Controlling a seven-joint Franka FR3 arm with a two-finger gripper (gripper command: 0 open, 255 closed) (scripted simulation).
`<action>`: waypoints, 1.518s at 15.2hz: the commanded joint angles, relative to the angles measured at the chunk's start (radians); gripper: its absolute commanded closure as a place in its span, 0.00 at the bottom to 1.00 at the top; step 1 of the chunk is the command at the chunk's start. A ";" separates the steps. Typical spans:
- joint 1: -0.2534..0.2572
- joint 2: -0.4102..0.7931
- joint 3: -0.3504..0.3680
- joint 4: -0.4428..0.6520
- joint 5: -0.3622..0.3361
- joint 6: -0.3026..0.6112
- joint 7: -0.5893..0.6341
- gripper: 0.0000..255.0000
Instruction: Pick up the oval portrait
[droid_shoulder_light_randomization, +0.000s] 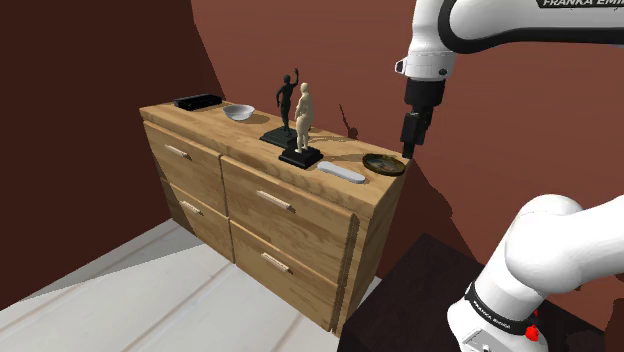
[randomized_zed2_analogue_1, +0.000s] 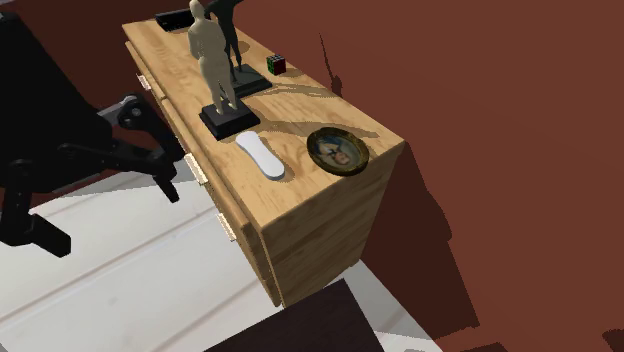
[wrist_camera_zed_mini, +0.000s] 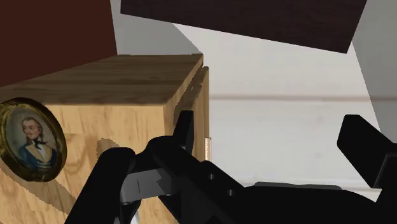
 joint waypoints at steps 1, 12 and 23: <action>0.000 0.000 0.000 0.000 0.000 0.000 0.000 0.00; -0.136 0.380 -0.141 0.183 0.019 0.139 0.070 0.00; -0.248 0.744 -0.286 0.423 0.120 0.188 0.105 0.00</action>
